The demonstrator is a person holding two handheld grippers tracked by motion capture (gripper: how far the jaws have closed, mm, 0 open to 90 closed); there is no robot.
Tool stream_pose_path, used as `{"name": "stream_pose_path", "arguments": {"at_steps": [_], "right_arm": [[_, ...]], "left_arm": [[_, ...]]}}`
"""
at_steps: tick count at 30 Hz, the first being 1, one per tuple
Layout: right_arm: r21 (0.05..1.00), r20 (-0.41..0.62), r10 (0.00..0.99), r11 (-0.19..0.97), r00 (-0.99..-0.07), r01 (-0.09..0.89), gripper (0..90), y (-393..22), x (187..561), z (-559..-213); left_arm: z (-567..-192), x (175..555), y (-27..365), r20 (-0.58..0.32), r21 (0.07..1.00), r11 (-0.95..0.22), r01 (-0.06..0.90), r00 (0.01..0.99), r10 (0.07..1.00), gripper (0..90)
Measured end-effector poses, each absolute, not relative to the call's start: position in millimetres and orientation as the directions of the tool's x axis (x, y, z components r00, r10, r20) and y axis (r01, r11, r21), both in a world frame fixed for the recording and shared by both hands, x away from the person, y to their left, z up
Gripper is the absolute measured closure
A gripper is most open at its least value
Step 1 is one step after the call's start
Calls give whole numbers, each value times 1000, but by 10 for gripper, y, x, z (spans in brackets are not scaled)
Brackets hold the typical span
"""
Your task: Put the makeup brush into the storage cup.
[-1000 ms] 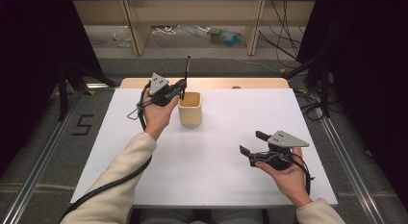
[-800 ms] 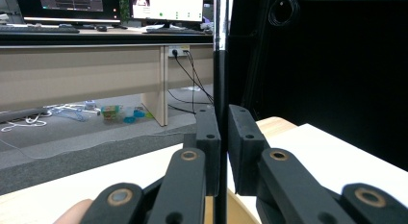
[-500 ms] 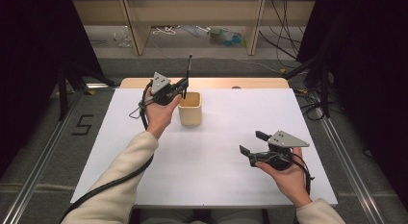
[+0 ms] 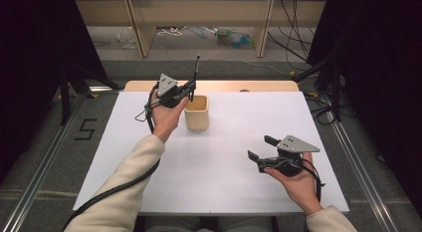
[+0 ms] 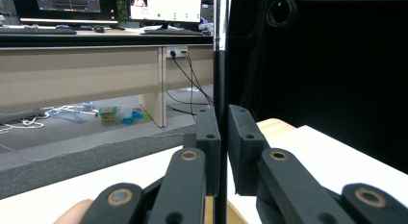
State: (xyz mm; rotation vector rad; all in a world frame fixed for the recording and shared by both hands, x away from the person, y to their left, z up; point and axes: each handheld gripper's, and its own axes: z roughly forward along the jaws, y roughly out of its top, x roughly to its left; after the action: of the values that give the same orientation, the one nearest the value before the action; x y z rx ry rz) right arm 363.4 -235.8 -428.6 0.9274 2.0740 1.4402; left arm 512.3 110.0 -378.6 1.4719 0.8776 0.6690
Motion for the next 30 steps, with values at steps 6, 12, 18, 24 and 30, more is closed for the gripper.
{"name": "stream_pose_path", "arguments": {"at_steps": [6,12,18,24,30], "right_arm": [[933,23,738,227,-674,280,202,-2354,3628,-4285],[933,23,738,227,-674,281,202,-2353,3627,-4285],[935,25,740,221,-672,279,202,-2347,3629,-4290],[935,25,740,222,-672,278,202,-2346,3629,-4291],[939,8,741,227,-672,260,203,-2353,3641,-4293]], "left_arm": [[-3790,5132,1086,-87,991,16,134,548,832,837],[-3794,5140,1072,-90,991,18,135,548,832,837],[-3802,5152,1073,-92,990,19,138,547,832,837],[-3813,5163,1066,-87,991,13,137,548,832,837],[-3826,5179,1049,-88,990,13,139,548,832,837]]}}
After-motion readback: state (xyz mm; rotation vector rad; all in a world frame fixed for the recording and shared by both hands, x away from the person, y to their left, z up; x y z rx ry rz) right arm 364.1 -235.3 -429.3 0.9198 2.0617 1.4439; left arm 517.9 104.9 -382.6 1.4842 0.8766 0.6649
